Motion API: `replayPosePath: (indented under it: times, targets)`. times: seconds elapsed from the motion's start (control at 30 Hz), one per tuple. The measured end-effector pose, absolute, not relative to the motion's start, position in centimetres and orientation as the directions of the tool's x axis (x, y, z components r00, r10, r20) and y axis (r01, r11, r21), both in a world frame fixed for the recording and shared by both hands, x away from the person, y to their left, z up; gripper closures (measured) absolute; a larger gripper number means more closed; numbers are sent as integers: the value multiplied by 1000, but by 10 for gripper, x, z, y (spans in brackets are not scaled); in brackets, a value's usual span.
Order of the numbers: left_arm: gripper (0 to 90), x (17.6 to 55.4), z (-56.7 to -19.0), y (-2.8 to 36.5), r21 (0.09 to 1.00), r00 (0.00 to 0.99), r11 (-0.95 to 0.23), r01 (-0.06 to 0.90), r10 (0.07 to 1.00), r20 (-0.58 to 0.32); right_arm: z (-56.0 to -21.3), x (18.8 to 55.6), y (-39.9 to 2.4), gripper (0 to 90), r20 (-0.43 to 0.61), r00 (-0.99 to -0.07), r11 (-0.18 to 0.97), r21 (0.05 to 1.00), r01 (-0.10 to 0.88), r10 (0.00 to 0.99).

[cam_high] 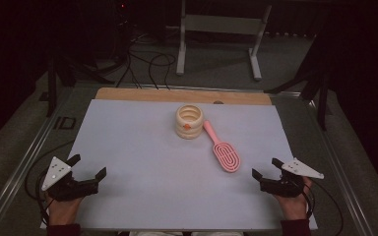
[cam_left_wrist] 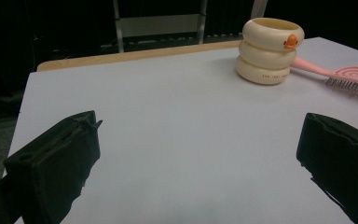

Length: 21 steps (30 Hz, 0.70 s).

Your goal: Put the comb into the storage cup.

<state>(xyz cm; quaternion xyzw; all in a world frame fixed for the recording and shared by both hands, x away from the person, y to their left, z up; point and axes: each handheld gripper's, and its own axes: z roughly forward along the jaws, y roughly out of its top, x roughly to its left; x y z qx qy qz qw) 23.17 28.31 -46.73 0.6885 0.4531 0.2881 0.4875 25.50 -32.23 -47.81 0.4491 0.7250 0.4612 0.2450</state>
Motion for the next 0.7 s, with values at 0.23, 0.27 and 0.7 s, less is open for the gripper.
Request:
replayPosePath:
  times: [0.23,0.27,0.7]
  targets:
    - [0,234,-467,281,929,425,-127,347,904,-35,-472,259,-323,101,65,-466,160,890,428,882]
    - [0,234,-467,281,929,424,-127,348,905,-36,-470,260,-324,101,60,-467,165,890,425,882]
    - [0,234,-469,282,930,425,-114,350,904,-49,-464,282,-314,99,39,-479,206,870,448,877]
